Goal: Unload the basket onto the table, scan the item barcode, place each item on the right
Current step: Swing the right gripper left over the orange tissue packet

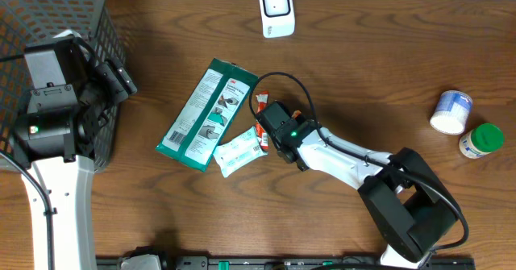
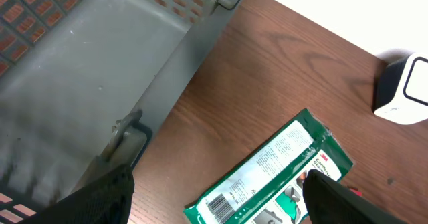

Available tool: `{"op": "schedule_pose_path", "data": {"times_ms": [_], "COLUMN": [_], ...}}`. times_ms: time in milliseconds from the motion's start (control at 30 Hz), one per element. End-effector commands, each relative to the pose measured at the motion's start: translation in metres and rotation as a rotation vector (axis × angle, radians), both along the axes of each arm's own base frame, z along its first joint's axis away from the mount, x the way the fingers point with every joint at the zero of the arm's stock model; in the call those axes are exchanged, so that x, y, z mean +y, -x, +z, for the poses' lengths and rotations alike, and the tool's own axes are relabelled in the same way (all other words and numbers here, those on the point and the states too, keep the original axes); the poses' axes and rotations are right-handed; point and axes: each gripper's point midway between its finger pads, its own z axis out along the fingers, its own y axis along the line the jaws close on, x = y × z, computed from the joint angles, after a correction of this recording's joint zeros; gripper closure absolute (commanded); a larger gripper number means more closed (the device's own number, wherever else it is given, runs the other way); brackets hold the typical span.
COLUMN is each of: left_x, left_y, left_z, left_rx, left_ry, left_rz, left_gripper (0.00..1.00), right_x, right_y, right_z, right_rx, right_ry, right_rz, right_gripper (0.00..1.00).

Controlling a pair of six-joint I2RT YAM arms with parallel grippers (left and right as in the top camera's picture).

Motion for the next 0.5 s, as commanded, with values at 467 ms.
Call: {"op": "schedule_pose_path", "data": {"times_ms": [467], "left_x": [0.005], "left_y": [0.001], "left_z": [0.003], "left_rx": [-0.003], "left_ry": [-0.016], "left_rz": [0.010], "left_gripper": [0.17], "right_x": [0.059], "right_y": [0.044], "right_z": [0.175], "right_rx": [0.293], "right_ry": [-0.871], "right_rz": [0.155], "right_gripper": [0.99]}}
